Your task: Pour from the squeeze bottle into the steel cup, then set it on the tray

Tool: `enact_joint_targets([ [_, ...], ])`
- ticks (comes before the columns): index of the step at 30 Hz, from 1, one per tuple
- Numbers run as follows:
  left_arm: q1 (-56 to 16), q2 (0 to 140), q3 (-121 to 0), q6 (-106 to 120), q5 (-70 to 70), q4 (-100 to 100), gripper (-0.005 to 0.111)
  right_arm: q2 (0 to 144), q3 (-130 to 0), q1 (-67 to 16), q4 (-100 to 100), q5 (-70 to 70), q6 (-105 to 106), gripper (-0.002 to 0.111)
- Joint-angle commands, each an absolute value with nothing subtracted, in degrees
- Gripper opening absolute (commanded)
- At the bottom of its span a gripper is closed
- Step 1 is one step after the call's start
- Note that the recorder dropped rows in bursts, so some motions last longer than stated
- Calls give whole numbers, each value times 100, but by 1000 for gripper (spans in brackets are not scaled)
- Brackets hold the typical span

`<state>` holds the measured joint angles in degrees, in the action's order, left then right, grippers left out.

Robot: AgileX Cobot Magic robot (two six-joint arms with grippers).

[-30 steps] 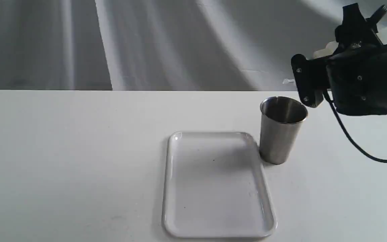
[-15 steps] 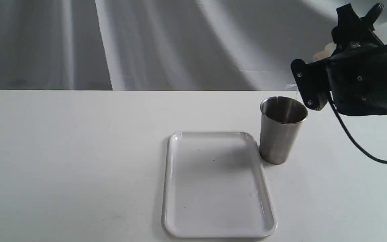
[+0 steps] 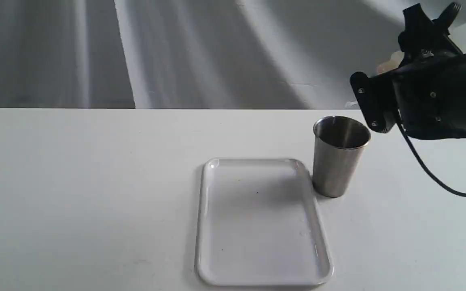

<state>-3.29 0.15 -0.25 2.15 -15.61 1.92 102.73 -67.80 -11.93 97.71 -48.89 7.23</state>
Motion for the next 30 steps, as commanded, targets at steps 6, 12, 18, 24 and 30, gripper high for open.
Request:
enact_joint_targets([
  [6,-362,0,0,205,-1522,188,0,10158,-6809,-1200,9995,-5015,986,3],
  [12,-362,0,0,205,-1522,188,0,10158,-6809,-1200,9995,-5015,1049,3],
  [18,-362,0,0,194,-1522,188,0,10158,-6809,-1200,9995,-5015,1049,3],
  [24,-362,0,0,194,-1522,188,0,10158,-6809,-1200,9995,-5015,1243,3],
  [30,-362,0,0,207,-1522,188,0,10158,-6809,-1200,9995,-5015,1243,3],
])
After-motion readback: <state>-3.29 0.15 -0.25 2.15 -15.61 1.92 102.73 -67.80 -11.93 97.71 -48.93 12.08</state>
